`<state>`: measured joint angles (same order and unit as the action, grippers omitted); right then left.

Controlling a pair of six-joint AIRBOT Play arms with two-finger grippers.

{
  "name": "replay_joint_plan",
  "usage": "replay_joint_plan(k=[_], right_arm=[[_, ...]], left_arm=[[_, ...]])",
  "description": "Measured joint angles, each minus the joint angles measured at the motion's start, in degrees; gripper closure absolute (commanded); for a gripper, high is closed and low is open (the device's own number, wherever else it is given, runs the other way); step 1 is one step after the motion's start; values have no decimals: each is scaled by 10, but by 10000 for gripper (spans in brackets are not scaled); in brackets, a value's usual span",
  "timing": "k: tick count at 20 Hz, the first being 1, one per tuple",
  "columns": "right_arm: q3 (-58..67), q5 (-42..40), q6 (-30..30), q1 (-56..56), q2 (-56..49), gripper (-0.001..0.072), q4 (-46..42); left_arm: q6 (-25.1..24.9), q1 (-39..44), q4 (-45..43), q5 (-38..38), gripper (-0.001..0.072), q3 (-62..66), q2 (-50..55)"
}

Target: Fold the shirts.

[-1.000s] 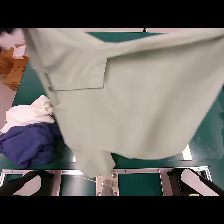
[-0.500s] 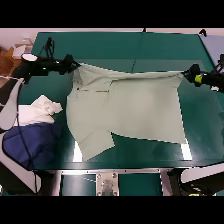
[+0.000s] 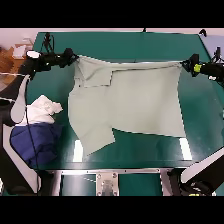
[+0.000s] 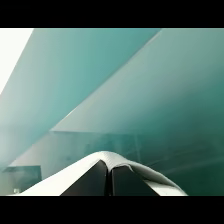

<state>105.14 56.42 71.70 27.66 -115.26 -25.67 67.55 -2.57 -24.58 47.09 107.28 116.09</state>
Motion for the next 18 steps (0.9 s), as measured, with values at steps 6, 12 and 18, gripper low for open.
replay_joint_plan(k=[6,12,18], right_arm=[[26,115,15,22,-8,696,-53],[21,238,26,40,-9,696,-151],[5,300,32,43,-9,696,-214]], left_arm=[[29,-15,-17,79,681,5,2],[113,-28,-147,213,681,5,2],[143,-30,-186,299,681,6,2]])
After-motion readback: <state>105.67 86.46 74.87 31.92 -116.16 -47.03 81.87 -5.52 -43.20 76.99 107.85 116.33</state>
